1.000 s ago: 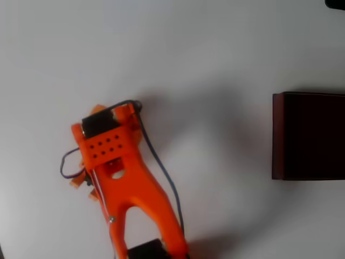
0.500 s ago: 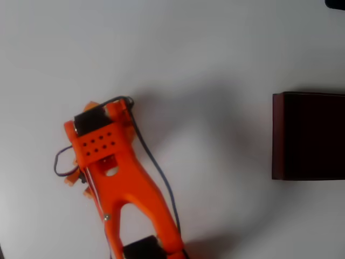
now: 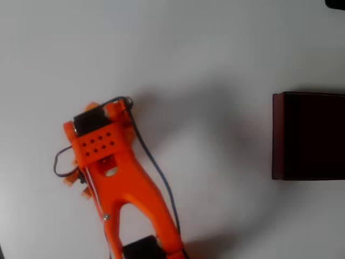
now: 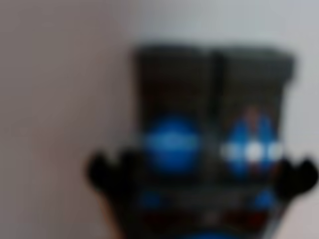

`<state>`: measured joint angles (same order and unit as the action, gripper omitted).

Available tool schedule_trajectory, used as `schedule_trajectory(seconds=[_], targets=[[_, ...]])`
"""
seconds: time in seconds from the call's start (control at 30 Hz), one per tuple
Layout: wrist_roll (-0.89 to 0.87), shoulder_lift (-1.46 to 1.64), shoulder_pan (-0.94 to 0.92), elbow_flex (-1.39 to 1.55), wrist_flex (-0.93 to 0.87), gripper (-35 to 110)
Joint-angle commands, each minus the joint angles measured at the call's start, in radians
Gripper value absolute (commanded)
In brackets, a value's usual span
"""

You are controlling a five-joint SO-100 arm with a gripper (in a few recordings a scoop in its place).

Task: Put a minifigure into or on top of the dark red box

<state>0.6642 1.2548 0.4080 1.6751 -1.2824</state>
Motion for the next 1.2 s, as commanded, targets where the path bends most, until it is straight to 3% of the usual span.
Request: schedule_trajectory(seconds=[0.0,0.2,0.33,0.57,0.77,1.03,1.17], targets=[[-0.063,0.097,-0.032,0.006,-0.067,0],[-0.37,0.534,-0.232,0.091,-0.112,0],[-0.577,0.798,-0.48,0.176,-0.158,0],[-0.693,0.997,-0.965,0.331,-0.054,0],[-0.733,0.762,-1.137,0.207,0.109,0],[-0.795,0.285,-1.22,-0.048,0.276,0],[-0.764,0.13,-1.22,-0.14,0.258,25]])
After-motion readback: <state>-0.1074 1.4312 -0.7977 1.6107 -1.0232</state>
